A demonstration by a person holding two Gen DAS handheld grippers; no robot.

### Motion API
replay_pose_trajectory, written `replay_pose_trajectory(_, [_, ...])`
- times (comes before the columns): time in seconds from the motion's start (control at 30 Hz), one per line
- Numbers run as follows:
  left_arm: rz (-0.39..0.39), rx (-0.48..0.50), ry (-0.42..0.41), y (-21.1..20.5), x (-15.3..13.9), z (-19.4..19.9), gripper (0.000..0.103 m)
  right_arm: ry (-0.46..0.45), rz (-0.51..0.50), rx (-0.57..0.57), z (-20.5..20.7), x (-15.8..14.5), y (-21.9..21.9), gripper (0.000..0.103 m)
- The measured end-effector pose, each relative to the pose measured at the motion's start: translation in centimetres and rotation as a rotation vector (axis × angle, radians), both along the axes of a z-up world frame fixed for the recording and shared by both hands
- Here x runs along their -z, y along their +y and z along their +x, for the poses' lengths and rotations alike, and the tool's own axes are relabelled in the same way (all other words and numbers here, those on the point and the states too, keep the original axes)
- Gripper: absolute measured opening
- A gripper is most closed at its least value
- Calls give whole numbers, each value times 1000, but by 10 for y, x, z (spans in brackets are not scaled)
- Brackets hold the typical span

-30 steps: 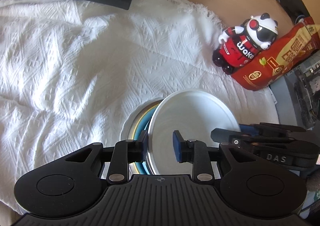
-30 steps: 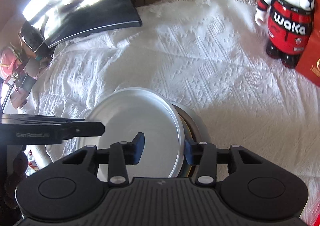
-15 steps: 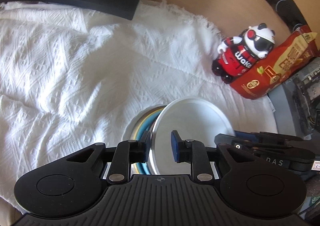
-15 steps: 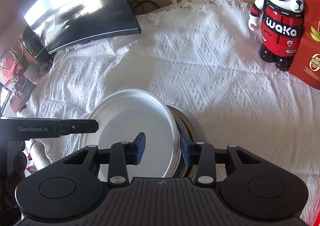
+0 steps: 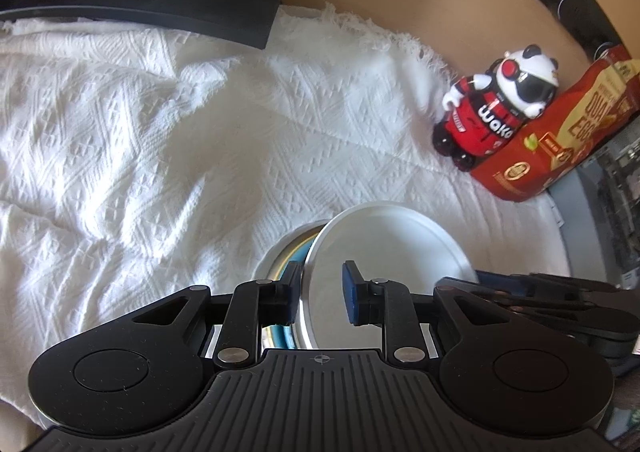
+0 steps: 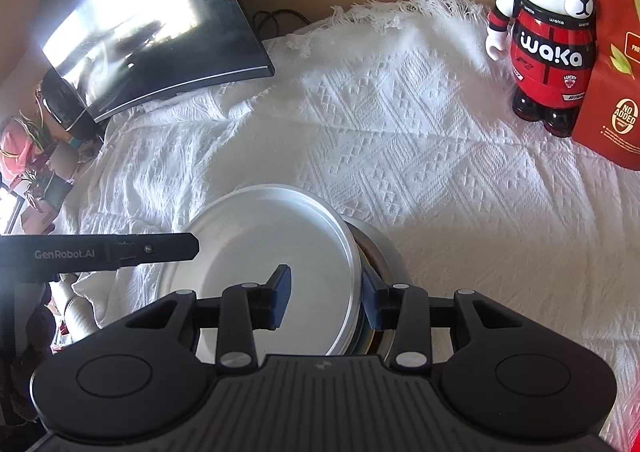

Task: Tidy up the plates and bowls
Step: 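Open both grippers and release the stack onto the steel bowl, then move both grippers to the white red-rimmed plastic tray and grasp its rim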

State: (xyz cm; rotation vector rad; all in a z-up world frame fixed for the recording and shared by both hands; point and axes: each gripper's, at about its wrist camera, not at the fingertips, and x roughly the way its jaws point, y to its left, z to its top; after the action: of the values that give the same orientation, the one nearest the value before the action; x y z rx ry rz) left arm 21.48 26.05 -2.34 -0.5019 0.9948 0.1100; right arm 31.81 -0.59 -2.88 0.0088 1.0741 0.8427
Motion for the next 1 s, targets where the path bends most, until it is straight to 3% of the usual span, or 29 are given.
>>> replay_pose_trajectory(0.33, [-4,-5,-18,1,0,-2,24,-15,-6,-13,-9,-1,-3,38])
replay_pose_trajectory(0.63, [61,-68,-169,-11,-37,-9,24,-70,72,69,-8,-21,-40,38])
replay_pose_trajectory(0.8, [18,14,-208,-45,-47,8,24,-126,60,160,-2,-25,-81,38])
replay_pose_trajectory(1.0, [-27,173,-161,-116,-34,38,24,-178,-2,295,3,-13,-144,39])
